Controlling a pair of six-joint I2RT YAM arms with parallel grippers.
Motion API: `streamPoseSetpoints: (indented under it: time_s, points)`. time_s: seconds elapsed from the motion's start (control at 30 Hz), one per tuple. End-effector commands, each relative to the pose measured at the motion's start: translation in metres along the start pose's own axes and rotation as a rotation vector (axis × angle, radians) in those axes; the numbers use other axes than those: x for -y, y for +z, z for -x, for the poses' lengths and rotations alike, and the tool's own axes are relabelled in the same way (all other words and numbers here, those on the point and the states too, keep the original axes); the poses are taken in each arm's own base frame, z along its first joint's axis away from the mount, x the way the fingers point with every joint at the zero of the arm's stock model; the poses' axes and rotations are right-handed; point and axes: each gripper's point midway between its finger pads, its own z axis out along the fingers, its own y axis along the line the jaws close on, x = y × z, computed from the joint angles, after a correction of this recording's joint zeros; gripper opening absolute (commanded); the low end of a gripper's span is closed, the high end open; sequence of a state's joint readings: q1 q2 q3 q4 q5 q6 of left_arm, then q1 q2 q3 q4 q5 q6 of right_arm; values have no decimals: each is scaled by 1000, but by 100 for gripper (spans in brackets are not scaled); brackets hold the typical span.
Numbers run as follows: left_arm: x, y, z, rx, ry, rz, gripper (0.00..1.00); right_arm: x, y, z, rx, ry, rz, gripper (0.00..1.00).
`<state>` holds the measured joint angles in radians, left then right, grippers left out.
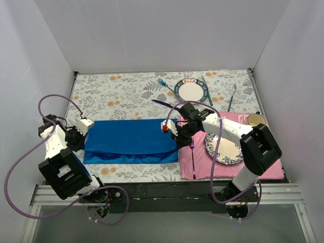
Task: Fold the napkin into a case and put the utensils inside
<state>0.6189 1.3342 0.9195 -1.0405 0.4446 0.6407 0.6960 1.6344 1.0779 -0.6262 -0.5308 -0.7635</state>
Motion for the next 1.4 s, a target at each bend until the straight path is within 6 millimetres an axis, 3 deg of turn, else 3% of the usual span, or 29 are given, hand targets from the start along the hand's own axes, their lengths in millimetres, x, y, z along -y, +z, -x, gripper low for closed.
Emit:
streamPoseSetpoints:
  time_s: [0.0,0.37,0.87,0.93,0.97,1.03,1.07,1.1,1.13,1.23,1.37]
  points:
    - [2,-8,2,5,38,9,0,-9,-6,13,30,-21,13,1]
    - [3,-1,-6,-16,39,3,0,-19,12,7,6,-33,47,1]
    - [9,2,-11,-26,51,1,0,-21,14,0,-12,-44,49,1]
    - [9,3,-11,-25,47,3,1,-21,15,0,-15,-39,55,10]
    - [10,3,-12,-27,45,1,6,-22,14,1,-13,-41,60,24]
    - [11,0,-9,-22,42,-8,24,-22,8,9,-3,-56,62,40]
    - [12,-4,-7,-13,36,-12,28,-25,4,11,-9,-46,73,56]
    - [6,-12,3,18,52,-6,37,-25,-1,15,-4,-48,70,60]
    - [15,-17,5,24,34,-48,39,-23,-10,27,20,-69,50,67]
    - [9,-34,20,74,4,-66,45,-27,-28,41,36,-81,39,68]
    - [5,-40,39,151,-102,-68,50,-22,-29,51,50,-45,29,58]
